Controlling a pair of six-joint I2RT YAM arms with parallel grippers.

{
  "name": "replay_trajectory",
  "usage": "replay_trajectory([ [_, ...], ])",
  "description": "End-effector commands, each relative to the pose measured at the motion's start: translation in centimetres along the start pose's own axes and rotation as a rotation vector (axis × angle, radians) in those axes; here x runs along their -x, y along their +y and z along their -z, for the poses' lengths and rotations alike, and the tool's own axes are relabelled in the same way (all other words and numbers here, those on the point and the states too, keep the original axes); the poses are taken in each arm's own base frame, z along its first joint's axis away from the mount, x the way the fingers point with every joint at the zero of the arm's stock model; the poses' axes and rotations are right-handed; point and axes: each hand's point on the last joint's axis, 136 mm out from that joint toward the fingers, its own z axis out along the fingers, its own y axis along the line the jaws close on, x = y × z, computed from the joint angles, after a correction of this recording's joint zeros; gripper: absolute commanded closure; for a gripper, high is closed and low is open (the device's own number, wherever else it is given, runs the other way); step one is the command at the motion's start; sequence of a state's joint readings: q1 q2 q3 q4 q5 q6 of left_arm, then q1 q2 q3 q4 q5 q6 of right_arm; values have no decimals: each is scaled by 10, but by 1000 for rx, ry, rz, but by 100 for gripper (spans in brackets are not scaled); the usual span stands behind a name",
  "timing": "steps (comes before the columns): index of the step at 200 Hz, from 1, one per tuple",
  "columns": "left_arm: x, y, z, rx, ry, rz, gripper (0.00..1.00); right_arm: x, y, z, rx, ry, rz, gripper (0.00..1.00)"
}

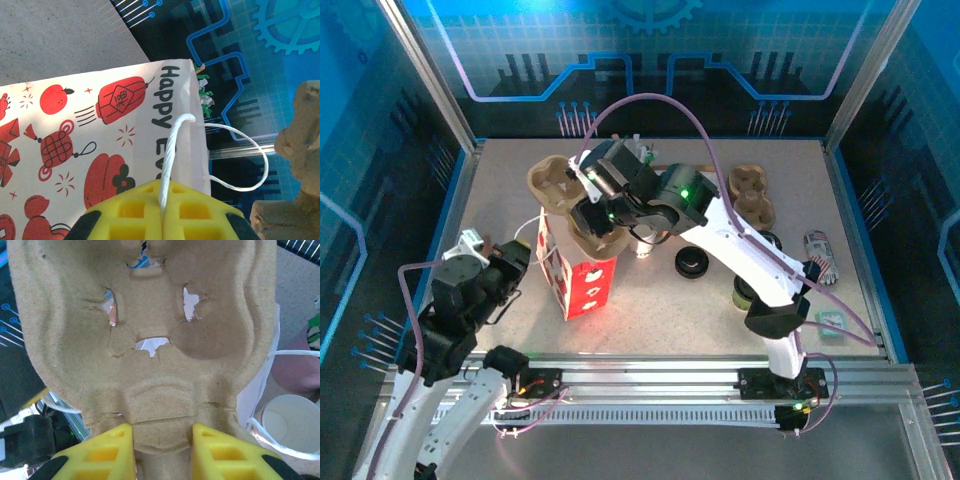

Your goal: Pack the takeout coffee

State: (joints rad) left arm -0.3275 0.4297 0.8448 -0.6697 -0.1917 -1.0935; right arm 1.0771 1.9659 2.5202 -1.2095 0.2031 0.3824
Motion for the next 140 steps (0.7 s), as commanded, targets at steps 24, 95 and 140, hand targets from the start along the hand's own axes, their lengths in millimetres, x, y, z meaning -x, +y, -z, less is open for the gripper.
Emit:
replay_trajectory([
  [24,2,6,3,-23,-36,16,100,17,13,-9,30,-63,-66,72],
  [95,3,19,11,1,-60,-16,100,17,15,-42,13,-47,-113,72],
  [140,4,22,14,2,-65,-24,100,6,7,-57,-39,-8,-117,72],
])
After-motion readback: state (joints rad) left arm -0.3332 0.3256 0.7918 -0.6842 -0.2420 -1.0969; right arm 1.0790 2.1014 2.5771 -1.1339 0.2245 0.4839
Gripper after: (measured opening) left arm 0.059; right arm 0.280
